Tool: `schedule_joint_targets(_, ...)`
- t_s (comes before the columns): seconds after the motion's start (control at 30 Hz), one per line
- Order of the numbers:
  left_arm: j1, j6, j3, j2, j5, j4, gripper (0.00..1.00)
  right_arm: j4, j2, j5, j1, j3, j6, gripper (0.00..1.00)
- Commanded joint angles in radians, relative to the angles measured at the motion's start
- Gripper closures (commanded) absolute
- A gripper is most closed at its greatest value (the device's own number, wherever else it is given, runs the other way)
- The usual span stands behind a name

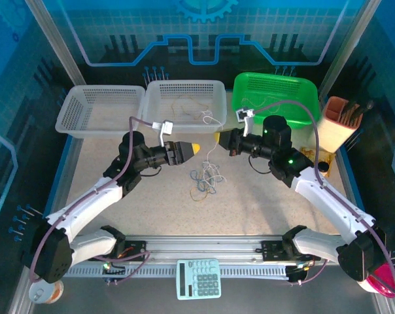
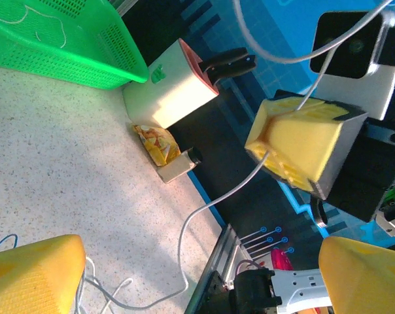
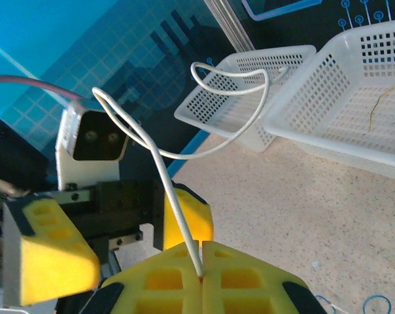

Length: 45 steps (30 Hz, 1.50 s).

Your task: Untangle the cables

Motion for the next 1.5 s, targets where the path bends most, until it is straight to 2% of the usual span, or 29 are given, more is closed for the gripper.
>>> schedule_joint_targets(0.0, -0.010, 0.033, -0.007, 0.043, 0.038, 0.039, 0.06, 0.074, 0.004, -0.015, -0.015, 0.012, 0.059, 1.00)
schedule_joint_targets(0.17, -0.045, 0.049, 0.005, 0.123, 0.028, 0.067, 0.07, 0.108, 0.011, -0.024, -0.013, 0.013, 0.094, 1.00)
schedule_joint_targets(0.27, -0.066, 0.053, -0.002, 0.183, 0.035, 0.107, 0.11, 0.112, 0.012, -0.015, -0.014, 0.024, 0.101, 1.00)
schedule_joint_targets(0.33, -0.074, 0.052, -0.017, 0.217, 0.034, 0.134, 0.18, 0.104, 0.015, -0.003, -0.018, 0.039, 0.102, 1.00)
schedule_joint_targets(0.43, -0.081, 0.051, -0.048, 0.257, 0.028, 0.167, 0.36, 0.119, 0.024, -0.001, -0.029, 0.057, 0.117, 1.00)
schedule_joint_targets(0.53, -0.083, 0.053, -0.076, 0.291, 0.021, 0.189, 0.49, 0.150, 0.029, -0.012, -0.045, 0.081, 0.147, 1.00)
schedule_joint_targets(0.7, -0.086, 0.040, -0.110, 0.348, 0.021, 0.236, 0.49, 0.181, 0.041, -0.032, -0.070, 0.142, 0.188, 1.00)
schedule_joint_targets(0.83, -0.086, 0.011, -0.128, 0.380, 0.024, 0.297, 0.56, 0.178, 0.035, -0.035, -0.076, 0.181, 0.193, 1.00)
schedule_joint_targets(0.93, -0.088, -0.005, -0.137, 0.381, 0.024, 0.326, 0.57, 0.167, 0.028, -0.029, -0.077, 0.189, 0.186, 1.00)
schedule_joint_targets(1.23, -0.087, -0.020, -0.173, 0.293, 0.014, 0.361, 0.46, 0.181, 0.024, -0.017, -0.085, 0.161, 0.187, 1.00)
schedule_joint_targets(1.47, -0.088, -0.035, -0.193, 0.242, 0.008, 0.388, 0.46, 0.187, 0.022, -0.020, -0.088, 0.151, 0.190, 1.00)
